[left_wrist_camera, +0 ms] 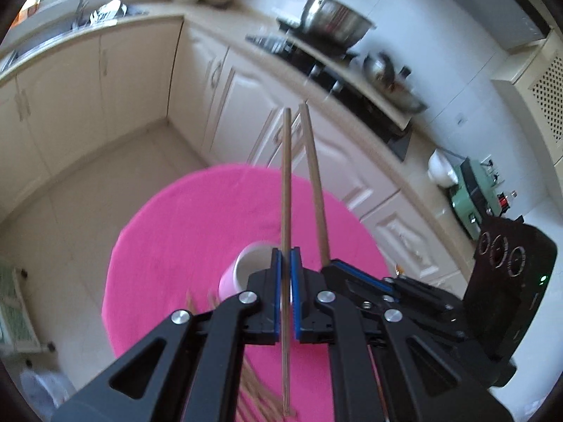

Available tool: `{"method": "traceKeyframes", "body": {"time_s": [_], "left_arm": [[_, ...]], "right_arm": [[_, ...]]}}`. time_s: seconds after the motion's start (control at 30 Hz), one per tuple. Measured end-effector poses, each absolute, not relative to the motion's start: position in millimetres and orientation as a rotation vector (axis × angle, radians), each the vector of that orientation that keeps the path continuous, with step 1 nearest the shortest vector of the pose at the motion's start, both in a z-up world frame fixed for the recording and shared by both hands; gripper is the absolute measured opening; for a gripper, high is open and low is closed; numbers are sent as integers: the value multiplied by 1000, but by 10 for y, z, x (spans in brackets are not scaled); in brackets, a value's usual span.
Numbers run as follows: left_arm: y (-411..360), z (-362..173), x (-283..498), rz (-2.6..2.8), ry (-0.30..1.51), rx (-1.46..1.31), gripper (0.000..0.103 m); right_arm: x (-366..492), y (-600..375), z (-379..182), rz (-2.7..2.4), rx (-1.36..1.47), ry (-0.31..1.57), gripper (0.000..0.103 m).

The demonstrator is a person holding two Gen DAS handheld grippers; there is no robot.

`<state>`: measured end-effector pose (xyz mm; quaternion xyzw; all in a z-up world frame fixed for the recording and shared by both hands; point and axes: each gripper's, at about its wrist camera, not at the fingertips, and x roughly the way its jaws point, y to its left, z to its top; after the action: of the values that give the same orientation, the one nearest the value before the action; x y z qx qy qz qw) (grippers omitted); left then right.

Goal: Organize utensils
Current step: 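Lift the chopstick with the right tool while the left tool lifts its own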

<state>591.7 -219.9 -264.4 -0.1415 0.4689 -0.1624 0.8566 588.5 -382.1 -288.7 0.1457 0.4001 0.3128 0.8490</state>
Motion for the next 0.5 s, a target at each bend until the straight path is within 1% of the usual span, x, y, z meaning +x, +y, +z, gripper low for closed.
{"method": "traceKeyframes", "body": {"time_s": [0.23,0.5], "left_arm": [[-2248,-2519,6270,-316,844,-299,5],[-2296,-2705,6460,-255,721,-278,5]], "right_arm": [[6224,-3894,-2885,516,382,701,6],[6463,-3816,-3119,441,370,593,6]]}}
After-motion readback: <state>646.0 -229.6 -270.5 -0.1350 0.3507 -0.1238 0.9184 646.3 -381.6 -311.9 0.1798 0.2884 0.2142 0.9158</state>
